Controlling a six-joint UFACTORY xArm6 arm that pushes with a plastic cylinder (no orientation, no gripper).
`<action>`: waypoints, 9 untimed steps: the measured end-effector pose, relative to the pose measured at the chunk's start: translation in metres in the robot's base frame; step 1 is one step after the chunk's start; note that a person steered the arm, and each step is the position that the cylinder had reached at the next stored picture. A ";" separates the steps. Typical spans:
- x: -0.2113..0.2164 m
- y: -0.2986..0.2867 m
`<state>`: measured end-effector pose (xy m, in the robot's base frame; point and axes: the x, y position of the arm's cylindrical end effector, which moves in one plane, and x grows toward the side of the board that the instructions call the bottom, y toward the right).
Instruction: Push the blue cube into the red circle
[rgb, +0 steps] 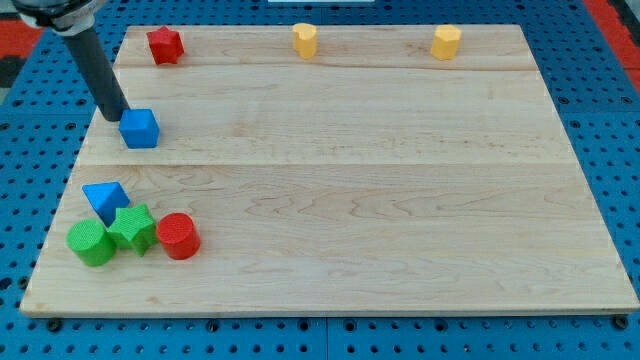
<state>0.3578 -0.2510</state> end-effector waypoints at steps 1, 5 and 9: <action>0.015 0.007; 0.102 0.062; 0.144 0.061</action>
<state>0.5014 -0.1901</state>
